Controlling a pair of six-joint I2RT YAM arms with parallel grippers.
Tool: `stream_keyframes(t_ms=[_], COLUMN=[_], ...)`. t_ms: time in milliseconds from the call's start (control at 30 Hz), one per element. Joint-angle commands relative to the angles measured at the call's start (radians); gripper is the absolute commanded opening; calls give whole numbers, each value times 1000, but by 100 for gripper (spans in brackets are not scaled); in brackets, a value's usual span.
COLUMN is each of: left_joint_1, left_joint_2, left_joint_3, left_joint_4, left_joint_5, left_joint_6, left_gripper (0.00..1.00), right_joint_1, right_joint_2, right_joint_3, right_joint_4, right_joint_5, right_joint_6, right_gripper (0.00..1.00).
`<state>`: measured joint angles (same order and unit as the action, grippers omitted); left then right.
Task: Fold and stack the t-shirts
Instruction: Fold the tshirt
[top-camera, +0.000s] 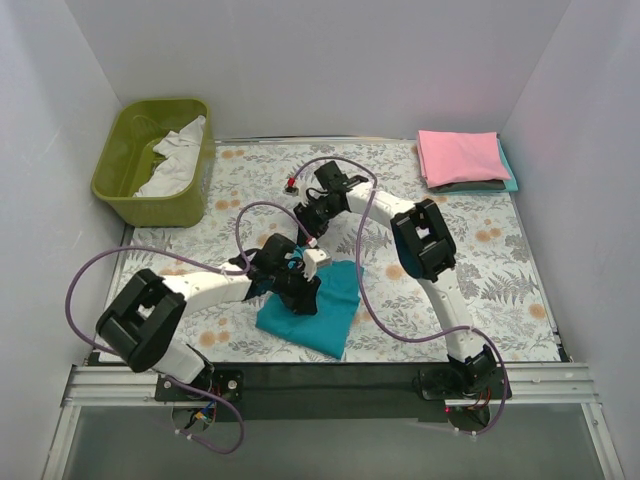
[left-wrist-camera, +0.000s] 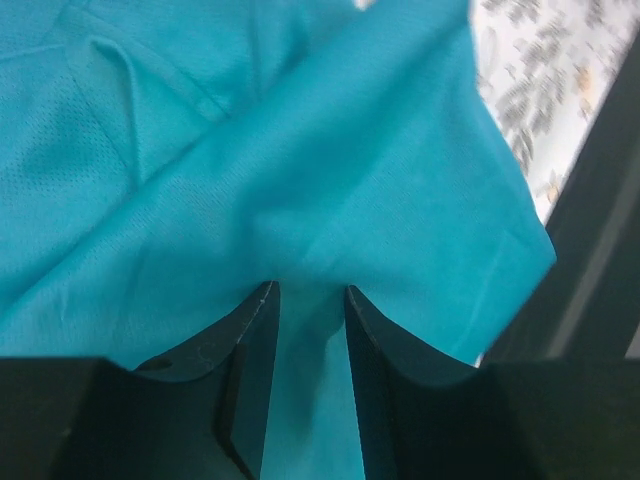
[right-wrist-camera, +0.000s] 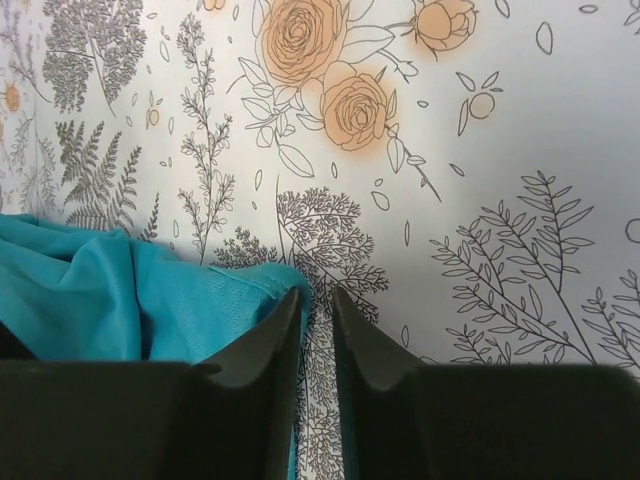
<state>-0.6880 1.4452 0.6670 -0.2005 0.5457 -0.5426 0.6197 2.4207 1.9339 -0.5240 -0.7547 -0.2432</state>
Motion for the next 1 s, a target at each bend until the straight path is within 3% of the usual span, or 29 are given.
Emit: stream_keyframes(t_ms=[0, 167, 300, 400, 600, 800, 967], left_joint_1=[-15, -18, -21, -22, -19, -19, -19], left_joint_2=[76, 142, 110, 15, -69, -55, -26], left_joint_3=[72, 123, 160, 149, 207, 154, 83], left_joint_4=[78, 136, 194, 243, 101, -51, -112], left_joint_5=[-95, -64, -18, -76, -223, -271, -297], left_joint_6=[-138, -285, -457, -467, -249, 16, 44], left_gripper=[32, 36, 37, 41, 41, 35, 33], right_joint_1=[-34, -124, -161, -173, -187, -184, -158], right_joint_2=[-26, -158, -228, -310, -429, -462, -425], right_joint_3=[11, -36, -90, -145, -351, -499, -530], right_joint_4=[-13, -48, -93, -96, -94, -103, -100], right_joint_5=[69, 97, 95, 107, 137, 143, 166], right_joint_6=[-1, -47, -87, -91, -70, -41, -57], right_gripper=[25, 39, 40, 40, 40, 34, 29])
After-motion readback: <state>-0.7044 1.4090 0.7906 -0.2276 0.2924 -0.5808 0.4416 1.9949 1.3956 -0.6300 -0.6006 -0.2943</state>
